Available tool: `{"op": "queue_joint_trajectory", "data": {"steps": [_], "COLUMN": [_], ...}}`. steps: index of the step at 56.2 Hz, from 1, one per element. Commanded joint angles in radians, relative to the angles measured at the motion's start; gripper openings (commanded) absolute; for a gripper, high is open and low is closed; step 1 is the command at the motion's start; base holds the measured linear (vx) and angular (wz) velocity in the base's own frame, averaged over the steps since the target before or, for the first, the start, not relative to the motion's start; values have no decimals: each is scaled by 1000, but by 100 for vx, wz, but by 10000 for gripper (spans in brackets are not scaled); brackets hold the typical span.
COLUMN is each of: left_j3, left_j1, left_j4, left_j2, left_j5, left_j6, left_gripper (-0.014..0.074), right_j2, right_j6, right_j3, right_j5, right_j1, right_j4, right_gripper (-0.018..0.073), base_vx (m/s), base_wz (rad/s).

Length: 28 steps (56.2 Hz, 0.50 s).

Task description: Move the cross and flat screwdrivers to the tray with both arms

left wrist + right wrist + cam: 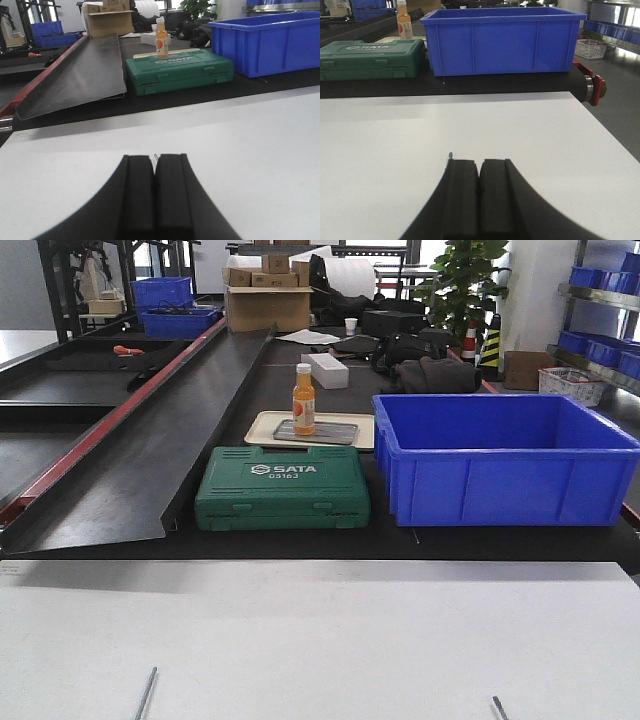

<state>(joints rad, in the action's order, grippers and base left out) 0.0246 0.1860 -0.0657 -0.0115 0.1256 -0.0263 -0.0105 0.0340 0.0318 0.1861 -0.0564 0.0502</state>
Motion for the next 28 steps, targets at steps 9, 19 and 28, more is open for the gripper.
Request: {"op": "queue_joint_trajectory", "data": {"steps": [9,19,28], "left_j3": [-23,-23,-23], "left_j1": [3,3,3], "left_j4": [1,1,1], "left_j2": [-13,-13,-13], "left_j5": [-79,-79,-79], "left_j6": [-6,-6,-6], "left_gripper": [3,3,3], "right_j2": [-6,-6,-6], "right_j6": [2,2,2], "right_j3": [6,6,6], "right_j5": [-85,-85,-88], "right_j1": [-6,-6,-6], "right_j4": [-7,-7,-7], "right_gripper": [-8,-8,-8], "base_vx": [0,0,0], "base_wz": [0,0,0]}}
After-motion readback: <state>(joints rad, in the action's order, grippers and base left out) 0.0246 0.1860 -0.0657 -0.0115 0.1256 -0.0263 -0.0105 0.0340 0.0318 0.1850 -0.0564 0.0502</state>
